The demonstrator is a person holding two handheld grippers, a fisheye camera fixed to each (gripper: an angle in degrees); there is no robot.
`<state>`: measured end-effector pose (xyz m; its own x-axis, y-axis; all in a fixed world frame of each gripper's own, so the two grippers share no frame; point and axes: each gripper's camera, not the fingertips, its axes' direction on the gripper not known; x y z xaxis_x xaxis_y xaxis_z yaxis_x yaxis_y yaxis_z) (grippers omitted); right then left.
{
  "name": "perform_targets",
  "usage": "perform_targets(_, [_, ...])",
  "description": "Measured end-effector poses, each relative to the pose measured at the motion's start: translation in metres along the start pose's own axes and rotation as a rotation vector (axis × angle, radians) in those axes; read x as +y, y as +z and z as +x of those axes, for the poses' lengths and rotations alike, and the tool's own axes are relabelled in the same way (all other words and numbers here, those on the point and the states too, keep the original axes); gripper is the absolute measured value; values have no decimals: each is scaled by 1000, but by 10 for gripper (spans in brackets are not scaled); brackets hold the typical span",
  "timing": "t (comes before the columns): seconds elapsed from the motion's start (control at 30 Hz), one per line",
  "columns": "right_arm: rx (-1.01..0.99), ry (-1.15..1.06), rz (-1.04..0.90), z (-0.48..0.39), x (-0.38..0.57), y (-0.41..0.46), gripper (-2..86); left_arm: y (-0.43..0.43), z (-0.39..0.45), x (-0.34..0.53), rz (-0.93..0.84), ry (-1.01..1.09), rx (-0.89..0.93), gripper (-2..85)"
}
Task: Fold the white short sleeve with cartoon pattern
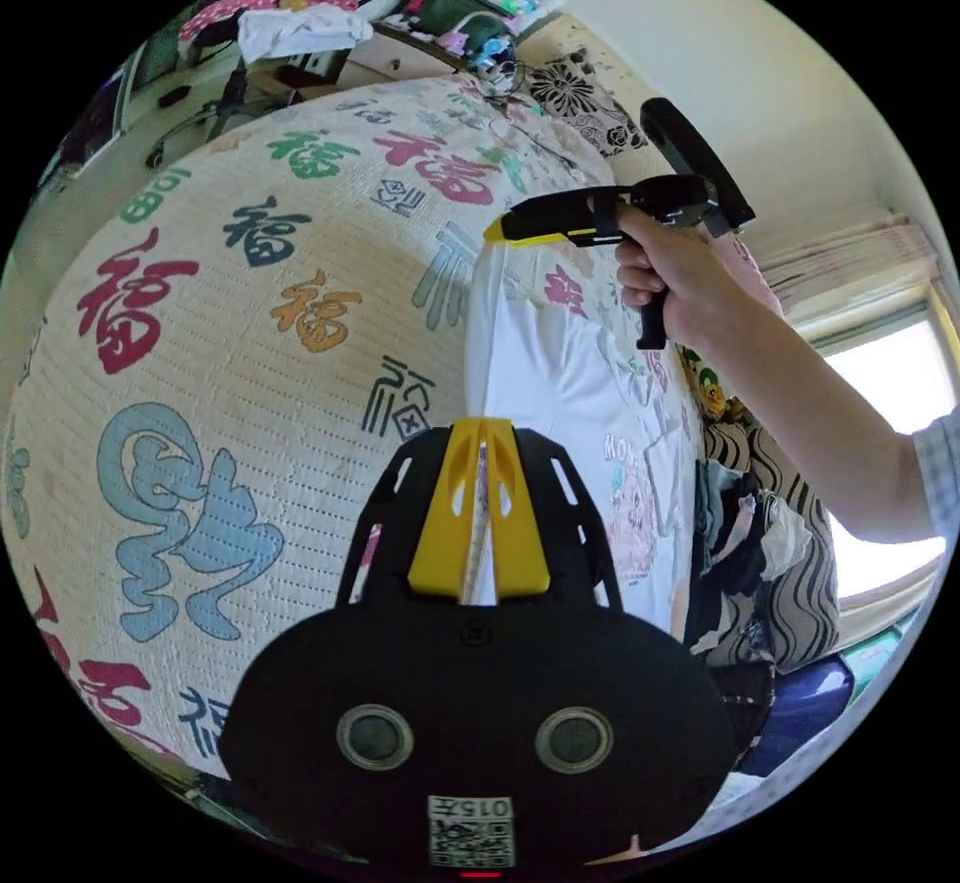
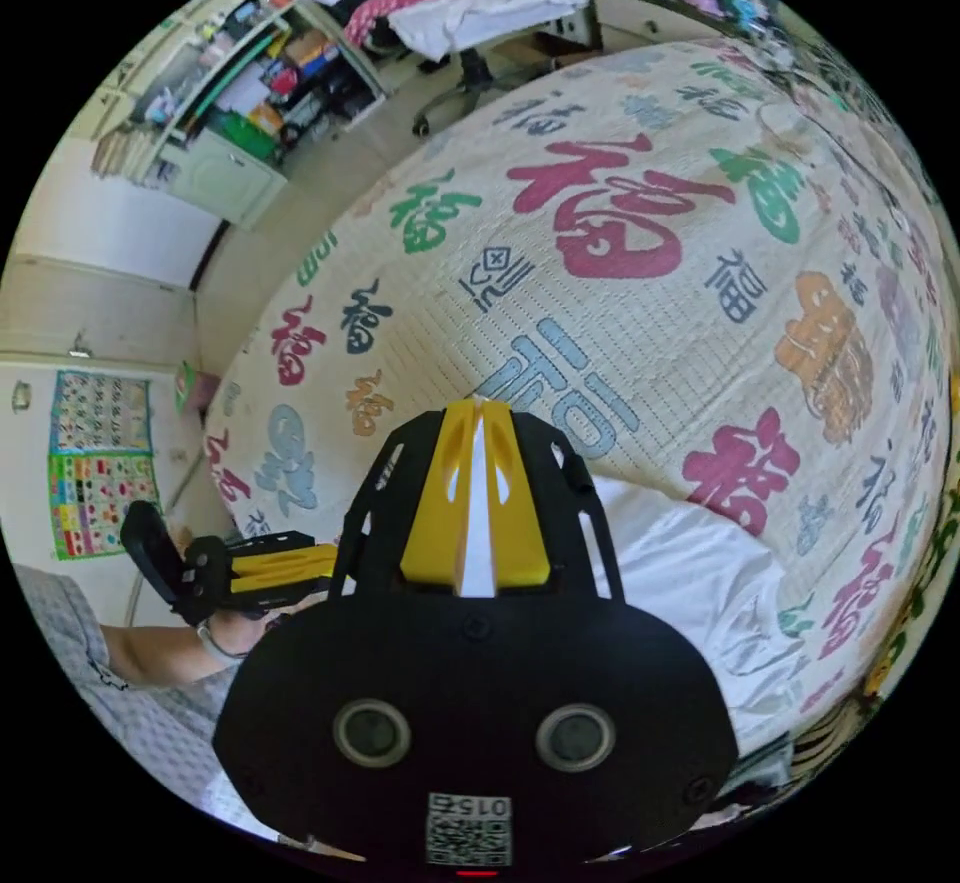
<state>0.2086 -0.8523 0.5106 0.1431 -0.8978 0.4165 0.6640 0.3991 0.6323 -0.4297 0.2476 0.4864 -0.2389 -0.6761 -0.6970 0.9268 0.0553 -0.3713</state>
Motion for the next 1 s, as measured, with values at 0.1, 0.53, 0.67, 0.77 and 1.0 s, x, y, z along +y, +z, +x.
perform_targets(0.1, [-118, 91, 178, 36, 53, -51, -5, -12, 44, 13, 42, 139, -40, -8])
perform_targets(0.53, [-168, 620, 235, 184, 311, -47, 23, 104, 176, 112, -245, 377, -1, 7])
perform_targets(0.67, [-63, 699, 123, 202, 330, -38, 56, 127, 183, 128, -336, 385, 14, 25])
perform_targets(0.77, [33, 647, 170, 203, 327, -60, 29, 123, 190, 122, -280, 402, -41, 26])
perform_targets(1.0, [-100, 453, 14, 204, 287, -31, -8, 181, 187, 94, -320, 364, -148, 2])
